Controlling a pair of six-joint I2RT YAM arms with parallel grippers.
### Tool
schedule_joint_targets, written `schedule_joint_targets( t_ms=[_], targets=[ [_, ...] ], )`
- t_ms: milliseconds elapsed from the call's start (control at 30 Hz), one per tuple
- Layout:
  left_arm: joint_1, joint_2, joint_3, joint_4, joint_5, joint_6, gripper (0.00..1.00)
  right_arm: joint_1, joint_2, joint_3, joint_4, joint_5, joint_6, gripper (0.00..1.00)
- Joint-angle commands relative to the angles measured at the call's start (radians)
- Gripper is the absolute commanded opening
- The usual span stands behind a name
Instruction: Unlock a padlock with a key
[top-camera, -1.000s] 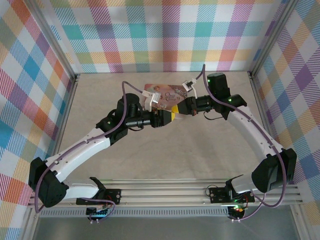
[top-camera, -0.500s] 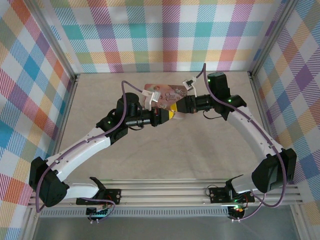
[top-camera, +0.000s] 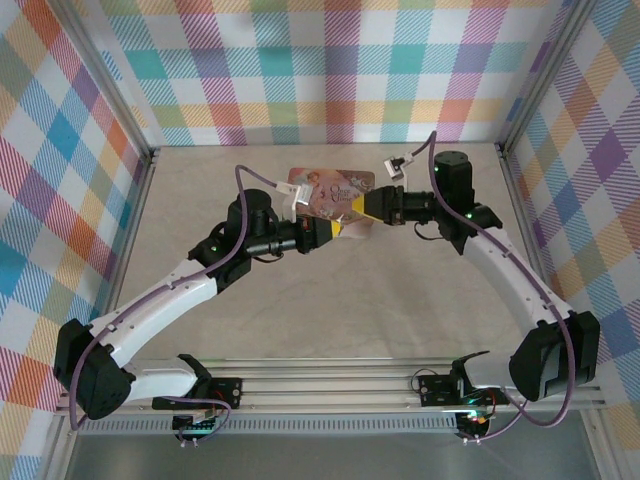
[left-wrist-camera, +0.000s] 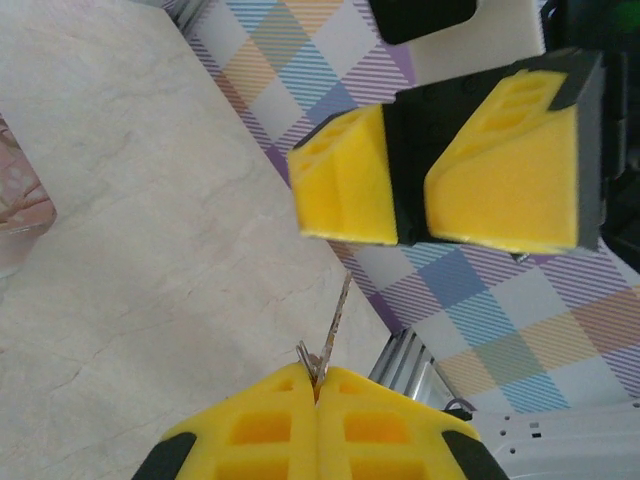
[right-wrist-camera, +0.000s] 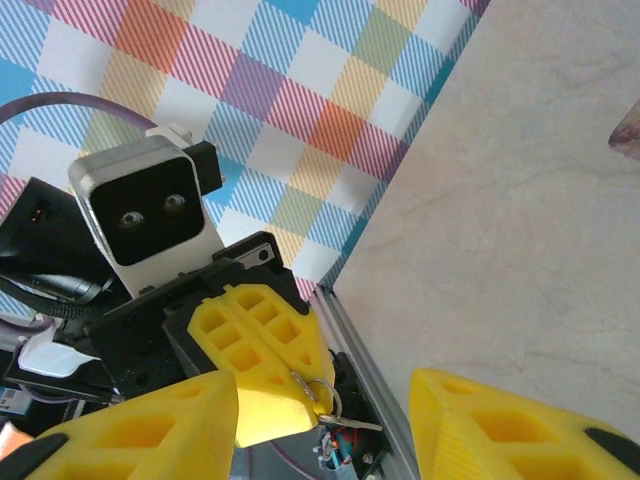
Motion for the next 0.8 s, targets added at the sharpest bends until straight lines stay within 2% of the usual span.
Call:
schedule_joint_targets(
  t_ms=[0, 133, 333, 533, 767],
  targets=[
    [0.01, -0.004, -0.001, 0.065, 0.042, -0.033, 0.0, 0.028, -0.026, -0.027, 0.086, -0.018, 0.048, 0.48],
    [0.01, 0.019, 0.008, 0.084, 0.084, -0.059, 0.0, 0.059, -0.017, -0.037, 0.109, -0.009, 0.052, 0.43],
    [0.01, 0.041, 0.021, 0.09, 0.136, -0.088, 0.0, 0.076, -0.009, -0.034, 0.126, -0.011, 0.045, 0.3],
    [0.012, 0.037, 0.017, 0.083, 0.136, -0.101, 0.0, 0.079, -0.001, -0.022, 0.11, -0.041, 0.03, 0.0],
    [0.015, 0.04, 0.027, 0.053, 0.116, -0.119, 0.0, 0.082, -0.02, -0.001, 0.026, -0.016, -0.019, 0.0]
  ],
)
